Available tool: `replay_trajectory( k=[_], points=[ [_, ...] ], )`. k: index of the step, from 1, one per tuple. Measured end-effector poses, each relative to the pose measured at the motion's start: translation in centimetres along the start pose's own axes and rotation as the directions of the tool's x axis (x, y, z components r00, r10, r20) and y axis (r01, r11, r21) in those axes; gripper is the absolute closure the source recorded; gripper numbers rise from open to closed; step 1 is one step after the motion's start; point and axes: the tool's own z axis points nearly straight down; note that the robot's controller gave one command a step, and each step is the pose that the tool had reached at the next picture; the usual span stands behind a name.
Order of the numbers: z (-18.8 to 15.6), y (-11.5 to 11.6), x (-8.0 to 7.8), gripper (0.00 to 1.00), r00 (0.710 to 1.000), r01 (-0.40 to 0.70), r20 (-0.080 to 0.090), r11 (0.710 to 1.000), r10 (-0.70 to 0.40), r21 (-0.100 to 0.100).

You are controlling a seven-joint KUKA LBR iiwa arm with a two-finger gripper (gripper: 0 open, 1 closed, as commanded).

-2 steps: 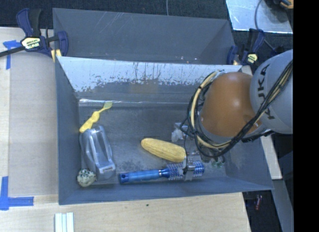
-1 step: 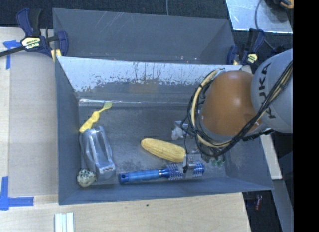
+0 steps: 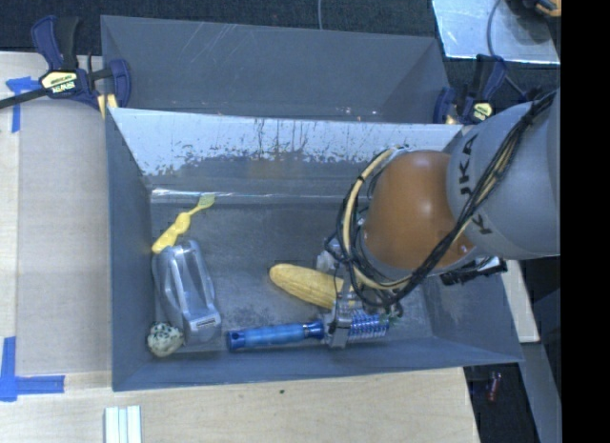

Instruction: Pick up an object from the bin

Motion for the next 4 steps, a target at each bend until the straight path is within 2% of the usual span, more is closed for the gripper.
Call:
replay_trajectory(
  k=[1, 2, 4],
  points=[
    [1.5, 1.1, 0.3, 0.00, 0.994, 0.109, -0.001, 0.994, -0.109, 0.001],
    [1.9, 0.0, -0.3, 1.00, 0.978, -0.209, 0.008, 0.978, 0.209, -0.004],
    [1.9, 0.0, -0.3, 1.00, 0.978, -0.208, 0.008, 0.978, 0.208, -0.004]
  ],
)
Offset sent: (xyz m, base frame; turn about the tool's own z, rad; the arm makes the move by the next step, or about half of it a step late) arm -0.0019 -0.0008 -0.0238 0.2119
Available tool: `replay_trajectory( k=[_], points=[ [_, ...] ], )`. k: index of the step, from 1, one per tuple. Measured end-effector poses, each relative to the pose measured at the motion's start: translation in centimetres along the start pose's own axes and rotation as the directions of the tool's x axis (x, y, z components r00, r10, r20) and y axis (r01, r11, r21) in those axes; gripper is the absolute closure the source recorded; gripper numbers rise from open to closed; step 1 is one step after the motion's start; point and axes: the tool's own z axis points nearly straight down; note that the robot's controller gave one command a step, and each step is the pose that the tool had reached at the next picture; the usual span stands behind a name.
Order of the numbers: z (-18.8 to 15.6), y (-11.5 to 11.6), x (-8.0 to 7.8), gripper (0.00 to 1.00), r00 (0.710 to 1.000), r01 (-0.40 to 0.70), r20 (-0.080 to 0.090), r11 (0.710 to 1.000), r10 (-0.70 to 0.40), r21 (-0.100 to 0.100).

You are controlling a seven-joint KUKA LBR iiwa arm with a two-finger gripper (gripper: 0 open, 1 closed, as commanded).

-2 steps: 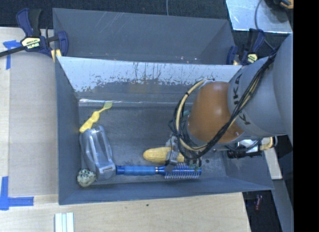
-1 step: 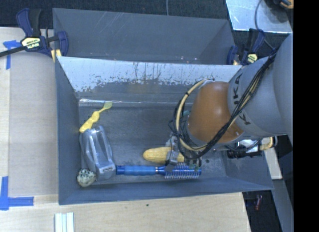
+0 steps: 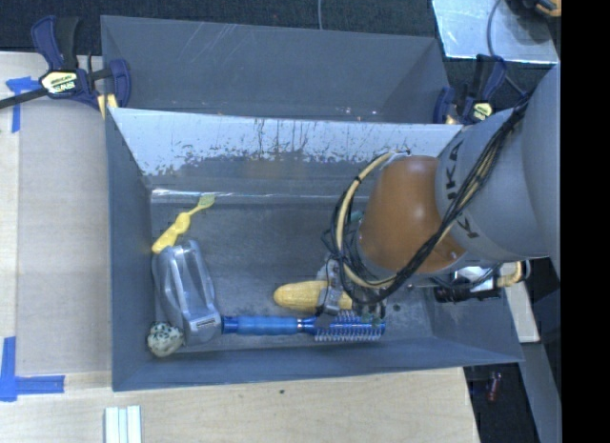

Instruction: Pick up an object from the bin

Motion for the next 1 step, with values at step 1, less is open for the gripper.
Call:
replay_trajectory(
  k=[1],
  points=[
    [0.00, 0.00, 0.00, 1.00, 1.000, 0.000, 0.000, 1.000, 0.000, 0.000]
  ],
)
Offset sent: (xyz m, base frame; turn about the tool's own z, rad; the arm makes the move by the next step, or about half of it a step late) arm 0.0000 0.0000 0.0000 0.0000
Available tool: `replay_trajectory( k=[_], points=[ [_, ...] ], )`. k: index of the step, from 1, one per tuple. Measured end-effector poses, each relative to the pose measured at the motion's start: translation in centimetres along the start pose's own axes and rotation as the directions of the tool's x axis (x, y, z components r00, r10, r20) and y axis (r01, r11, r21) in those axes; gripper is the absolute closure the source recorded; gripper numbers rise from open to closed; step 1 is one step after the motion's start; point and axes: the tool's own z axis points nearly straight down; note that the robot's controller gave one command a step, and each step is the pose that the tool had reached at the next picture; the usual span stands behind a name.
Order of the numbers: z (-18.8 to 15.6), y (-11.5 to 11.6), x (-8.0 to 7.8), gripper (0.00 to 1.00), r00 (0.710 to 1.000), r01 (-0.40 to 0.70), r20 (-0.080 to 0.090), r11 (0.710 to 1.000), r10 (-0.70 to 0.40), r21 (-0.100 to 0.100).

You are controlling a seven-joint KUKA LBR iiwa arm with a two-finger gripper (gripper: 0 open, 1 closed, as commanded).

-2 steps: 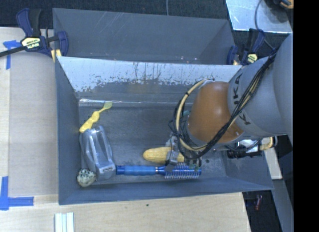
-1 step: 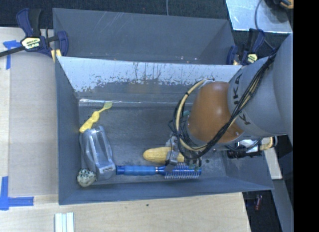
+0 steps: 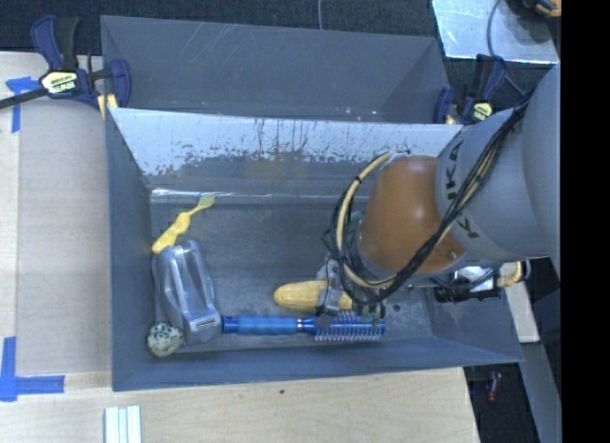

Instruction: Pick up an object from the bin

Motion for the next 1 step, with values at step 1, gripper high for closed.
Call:
replay_trajectory(
  k=[1],
  points=[
    [0.00, 0.00, 0.00, 1.00, 1.000, 0.000, 0.000, 1.000, 0.000, 0.000]
  ],
)
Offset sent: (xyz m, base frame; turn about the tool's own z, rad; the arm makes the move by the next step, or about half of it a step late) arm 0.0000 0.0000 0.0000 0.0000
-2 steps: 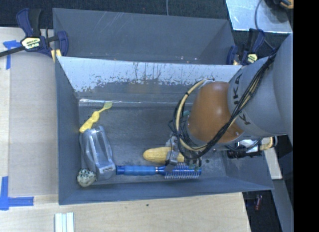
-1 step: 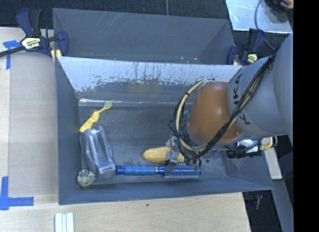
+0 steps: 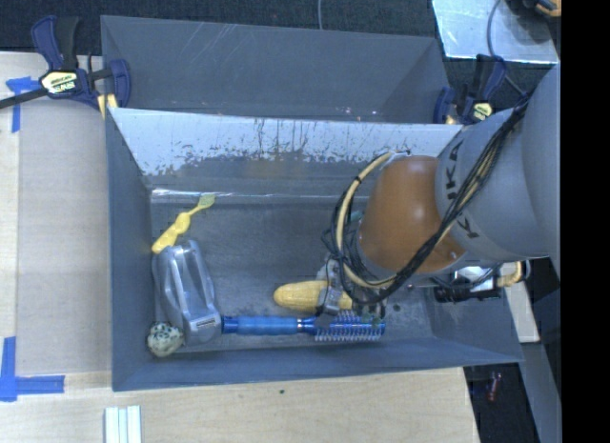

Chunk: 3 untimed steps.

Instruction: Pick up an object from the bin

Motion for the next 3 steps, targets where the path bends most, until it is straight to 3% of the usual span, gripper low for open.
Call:
replay_trajectory(
  k=[3],
  points=[
    [0.00, 0.00, 0.00, 1.00, 1.000, 0.000, 0.000, 1.000, 0.000, 0.000]
  ],
)
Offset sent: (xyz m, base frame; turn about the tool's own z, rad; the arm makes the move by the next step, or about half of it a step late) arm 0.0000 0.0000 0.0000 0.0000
